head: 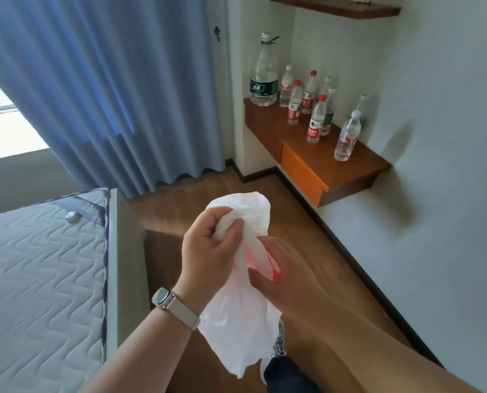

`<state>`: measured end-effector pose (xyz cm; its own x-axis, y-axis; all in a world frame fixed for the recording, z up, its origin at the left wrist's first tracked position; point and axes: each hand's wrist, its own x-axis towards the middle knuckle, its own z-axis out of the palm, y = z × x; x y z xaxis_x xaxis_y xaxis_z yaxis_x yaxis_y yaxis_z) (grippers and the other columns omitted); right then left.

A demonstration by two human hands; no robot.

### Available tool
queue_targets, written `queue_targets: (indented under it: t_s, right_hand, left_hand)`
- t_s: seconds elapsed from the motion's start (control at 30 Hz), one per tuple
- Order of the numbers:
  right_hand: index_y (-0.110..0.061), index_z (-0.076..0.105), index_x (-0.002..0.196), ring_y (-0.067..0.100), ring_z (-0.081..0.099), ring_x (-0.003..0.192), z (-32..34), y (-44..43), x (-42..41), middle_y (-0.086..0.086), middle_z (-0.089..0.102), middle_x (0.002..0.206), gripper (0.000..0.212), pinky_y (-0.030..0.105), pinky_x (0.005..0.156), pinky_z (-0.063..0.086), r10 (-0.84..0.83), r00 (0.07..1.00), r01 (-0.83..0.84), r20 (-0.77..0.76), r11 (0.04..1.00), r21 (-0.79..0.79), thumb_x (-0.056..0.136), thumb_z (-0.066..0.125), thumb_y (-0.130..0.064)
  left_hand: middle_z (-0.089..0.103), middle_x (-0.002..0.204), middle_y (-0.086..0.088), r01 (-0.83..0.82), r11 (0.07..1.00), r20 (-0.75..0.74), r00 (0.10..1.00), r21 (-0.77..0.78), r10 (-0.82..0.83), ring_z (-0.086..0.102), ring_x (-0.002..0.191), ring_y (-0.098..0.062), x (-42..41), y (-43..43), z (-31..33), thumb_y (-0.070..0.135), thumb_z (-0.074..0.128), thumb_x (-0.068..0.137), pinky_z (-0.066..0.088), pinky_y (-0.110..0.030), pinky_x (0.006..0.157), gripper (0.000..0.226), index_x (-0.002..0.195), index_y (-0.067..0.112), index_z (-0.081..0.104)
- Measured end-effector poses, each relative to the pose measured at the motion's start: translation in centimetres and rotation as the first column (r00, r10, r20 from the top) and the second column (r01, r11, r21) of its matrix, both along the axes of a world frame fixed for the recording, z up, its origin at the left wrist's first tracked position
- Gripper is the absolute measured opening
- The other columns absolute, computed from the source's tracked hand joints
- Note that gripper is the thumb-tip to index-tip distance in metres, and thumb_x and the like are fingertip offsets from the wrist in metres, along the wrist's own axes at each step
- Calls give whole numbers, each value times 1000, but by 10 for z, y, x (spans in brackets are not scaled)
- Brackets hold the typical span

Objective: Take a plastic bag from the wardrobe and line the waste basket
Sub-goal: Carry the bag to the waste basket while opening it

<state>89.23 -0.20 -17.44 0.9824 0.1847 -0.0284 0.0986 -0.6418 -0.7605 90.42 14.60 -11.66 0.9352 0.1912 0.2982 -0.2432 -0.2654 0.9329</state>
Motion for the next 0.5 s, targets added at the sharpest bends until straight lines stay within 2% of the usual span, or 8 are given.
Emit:
queue_targets:
  t_s: [0.17,0.3,0.4,0.5]
  right_hand:
    - [-55,39,119,-4,47,98,-12,14,102,-46,36,100,44,20,99,36,65,997,-65,-30,998,-2,82,62,-62]
    - [-57,33,123,3,52,109,-11,27,185,-37,44,114,51,32,106,42,131,990,-130,-45,991,23,80,56,-70]
    - [-53,36,127,3,49,116,-5,37,240,-35,45,123,51,33,108,40,204,978,-202,-49,978,49,81,57,-66]
    - [-50,41,126,4,50,117,2,54,282,-29,48,126,48,32,107,39,271,962,-269,-19,960,73,82,60,-62]
  left_hand:
    - [63,83,28,-96,994,-13,995,58,97,61,85,3,90,11,-3,12,64,89,49,-7,62,26,86,38,61]
    - [64,80,22,-174,980,-41,983,101,178,61,82,5,157,19,6,12,65,89,48,-6,61,24,87,35,62]
    - [64,82,17,-234,964,-22,971,129,239,61,79,5,199,28,15,13,65,89,47,-6,59,17,90,29,63]
    - [63,79,22,-305,945,-10,951,119,308,60,78,5,229,42,21,12,65,88,46,-5,60,22,86,34,62]
